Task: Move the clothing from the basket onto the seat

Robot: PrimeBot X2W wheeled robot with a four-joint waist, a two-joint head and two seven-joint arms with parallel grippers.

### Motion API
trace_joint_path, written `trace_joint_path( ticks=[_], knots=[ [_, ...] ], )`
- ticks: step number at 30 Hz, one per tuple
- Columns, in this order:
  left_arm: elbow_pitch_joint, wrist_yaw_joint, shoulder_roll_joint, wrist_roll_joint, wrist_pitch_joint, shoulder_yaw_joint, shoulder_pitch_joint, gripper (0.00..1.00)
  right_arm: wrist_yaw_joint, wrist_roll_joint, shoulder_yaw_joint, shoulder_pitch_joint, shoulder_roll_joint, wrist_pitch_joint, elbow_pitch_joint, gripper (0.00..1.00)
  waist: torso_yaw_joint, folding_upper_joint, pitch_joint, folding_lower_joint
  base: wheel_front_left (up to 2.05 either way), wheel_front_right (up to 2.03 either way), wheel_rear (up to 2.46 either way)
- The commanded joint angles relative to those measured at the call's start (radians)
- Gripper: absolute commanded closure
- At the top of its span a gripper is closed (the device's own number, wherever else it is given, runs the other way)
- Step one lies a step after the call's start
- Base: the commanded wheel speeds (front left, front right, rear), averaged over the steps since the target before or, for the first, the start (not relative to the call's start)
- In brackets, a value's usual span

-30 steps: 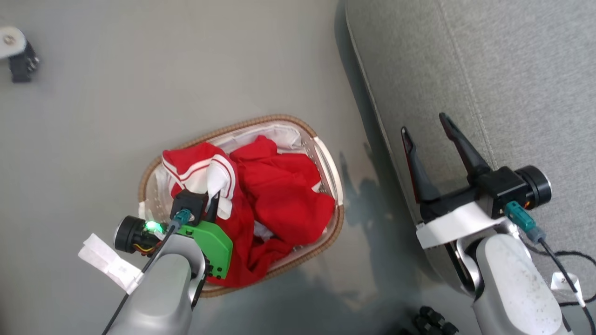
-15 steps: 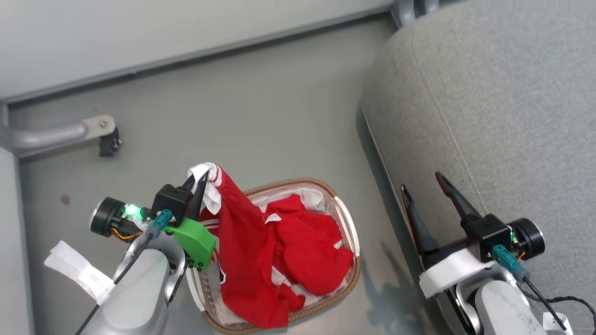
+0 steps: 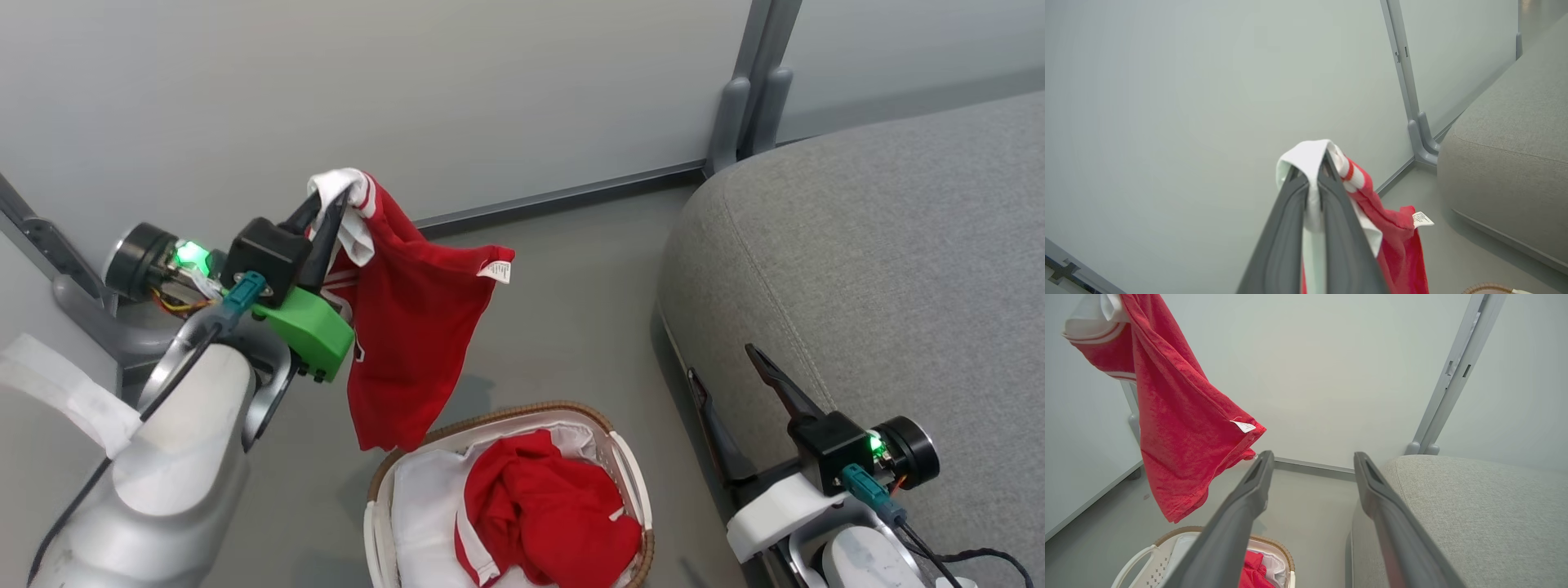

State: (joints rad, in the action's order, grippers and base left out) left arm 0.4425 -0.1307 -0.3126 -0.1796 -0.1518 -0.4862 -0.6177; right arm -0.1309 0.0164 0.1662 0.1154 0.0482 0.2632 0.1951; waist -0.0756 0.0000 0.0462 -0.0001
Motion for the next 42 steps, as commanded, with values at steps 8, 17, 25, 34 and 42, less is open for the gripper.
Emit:
trace_joint_path(
  ticks=[8,17,25,34,42],
  knots=[
    [-0.059,0.001,-0.054,-0.038,0.057,-0.032,-0.117,1.0,0.0,0.002,0.051,0.038,0.004,0.002,0.008,0.0,-0.006,0.0,-0.038,0.0001,0.0,0.0,0.0],
    [-0.099,0.001,-0.057,-0.067,0.068,-0.095,-0.18,1.0,0.0,0.007,0.175,0.133,0.004,0.002,0.031,0.0,0.018,0.0,-0.052,0.0001,0.0,0.0,0.0],
    [-0.153,0.001,-0.04,-0.097,0.073,-0.154,-0.197,1.0,0.0,0.038,0.264,0.329,0.004,0.002,0.152,0.0,0.059,0.0,-0.059,0.0001,0.0,0.0,0.0],
    [-0.164,0.001,-0.022,-0.109,0.062,-0.208,-0.219,1.0,0.0,0.022,0.356,0.53,0.004,0.002,0.399,0.0,0.095,0.0,-0.065,0.0001,0.0,0.0,0.0],
    [-0.159,0.001,-0.008,-0.125,0.041,-0.274,-0.234,1.0,0.001,-0.103,0.568,0.649,0.023,0.002,0.596,0.0,0.119,0.0,-0.076,0.0001,0.0,0.0,0.0]
  ],
)
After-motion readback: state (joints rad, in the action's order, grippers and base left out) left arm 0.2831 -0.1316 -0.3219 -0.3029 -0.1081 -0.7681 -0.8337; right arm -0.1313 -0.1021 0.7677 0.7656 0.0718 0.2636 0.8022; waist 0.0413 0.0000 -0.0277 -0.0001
